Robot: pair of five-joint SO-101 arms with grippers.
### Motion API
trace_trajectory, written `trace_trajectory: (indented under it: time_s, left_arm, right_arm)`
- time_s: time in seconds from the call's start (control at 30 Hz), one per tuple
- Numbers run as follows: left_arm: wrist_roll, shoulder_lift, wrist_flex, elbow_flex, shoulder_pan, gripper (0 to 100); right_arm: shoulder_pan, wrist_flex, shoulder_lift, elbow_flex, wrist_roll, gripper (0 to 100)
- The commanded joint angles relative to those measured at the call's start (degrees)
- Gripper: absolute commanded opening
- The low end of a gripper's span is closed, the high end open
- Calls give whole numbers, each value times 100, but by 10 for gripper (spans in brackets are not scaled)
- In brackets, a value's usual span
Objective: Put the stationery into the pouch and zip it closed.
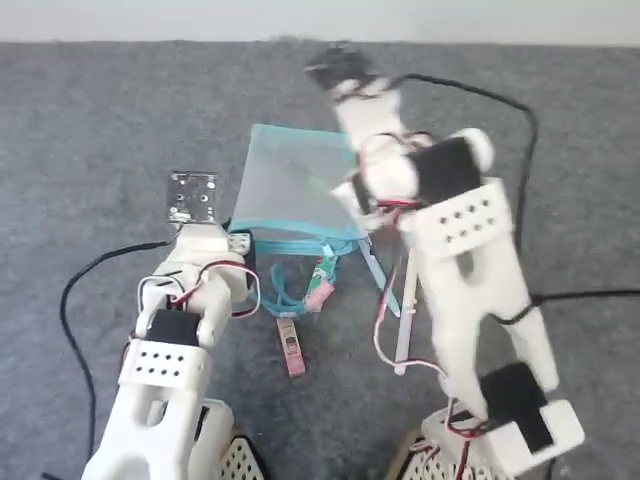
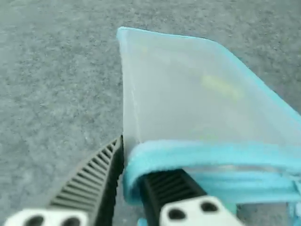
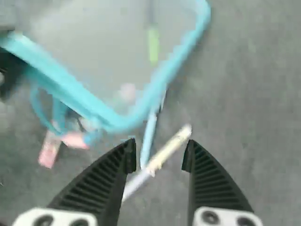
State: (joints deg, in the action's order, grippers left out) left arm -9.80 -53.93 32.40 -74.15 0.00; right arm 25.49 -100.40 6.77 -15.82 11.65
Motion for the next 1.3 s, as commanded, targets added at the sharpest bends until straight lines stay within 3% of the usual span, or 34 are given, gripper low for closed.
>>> trace_trajectory:
  time_s: [0.0, 0.23, 0.4, 0.67, 0.83, 1.27]
  left_arm:
    - [-193, -62, -185, 356, -290, 13]
    - [-185, -53, -176, 347, -281, 13]
    - [-185, -53, -167, 338, -281, 13]
    - [-185, -53, -167, 338, -281, 13]
    - [-193, -53, -167, 338, -281, 13]
    - [-193, -53, -158, 338, -281, 13]
  right_arm:
    - [-356, 470, 400, 1758, -97, 155]
    - [-391, 2475, 593, 4519, -870, 155]
    - [-374, 2809, 593, 5345, -1319, 154]
    - [-374, 3538, 585, 6268, -1327, 132]
    - [-400, 3688, 585, 6330, -659, 6]
    - [-1640, 3635, 470, 4826, 167, 7]
